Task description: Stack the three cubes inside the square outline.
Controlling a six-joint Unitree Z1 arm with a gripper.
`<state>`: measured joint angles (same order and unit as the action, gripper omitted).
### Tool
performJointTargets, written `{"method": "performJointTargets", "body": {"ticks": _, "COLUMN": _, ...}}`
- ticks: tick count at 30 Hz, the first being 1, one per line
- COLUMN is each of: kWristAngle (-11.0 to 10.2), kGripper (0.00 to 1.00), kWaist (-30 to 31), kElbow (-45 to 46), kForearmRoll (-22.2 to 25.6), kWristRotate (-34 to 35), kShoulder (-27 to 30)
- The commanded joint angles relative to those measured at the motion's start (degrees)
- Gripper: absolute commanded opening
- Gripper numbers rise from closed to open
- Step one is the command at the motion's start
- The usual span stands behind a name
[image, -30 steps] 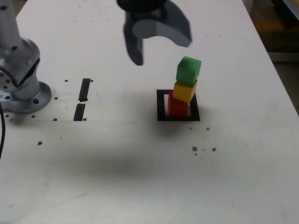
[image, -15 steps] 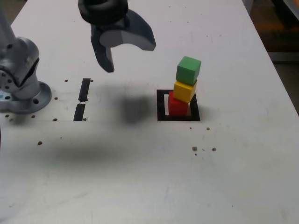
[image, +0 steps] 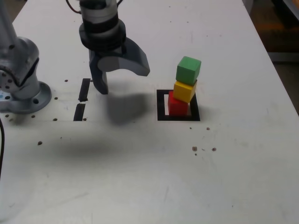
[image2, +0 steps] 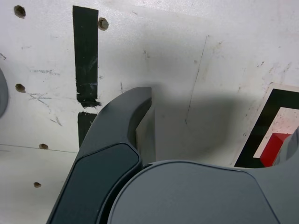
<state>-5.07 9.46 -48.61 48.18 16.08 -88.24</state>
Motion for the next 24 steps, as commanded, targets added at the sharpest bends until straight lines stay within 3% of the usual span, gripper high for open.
{"method": "performJointTargets", "body": {"ticks": 1, "kWristAngle": 0.19, "kGripper": 1.00, "kWaist": -0.06, "kElbow": 0.14, "kForearmRoll": -0.18, "kWristRotate": -0.07, "kShoulder": -0.90}}
{"method": "performJointTargets", "body": {"ticks": 24, "kWristAngle": 2.35, "kGripper": 1.00, "kWaist": -0.08, "kElbow": 3.43, "kForearmRoll": -0.10, "kWristRotate": -0.38, "kShoulder": -0.83}}
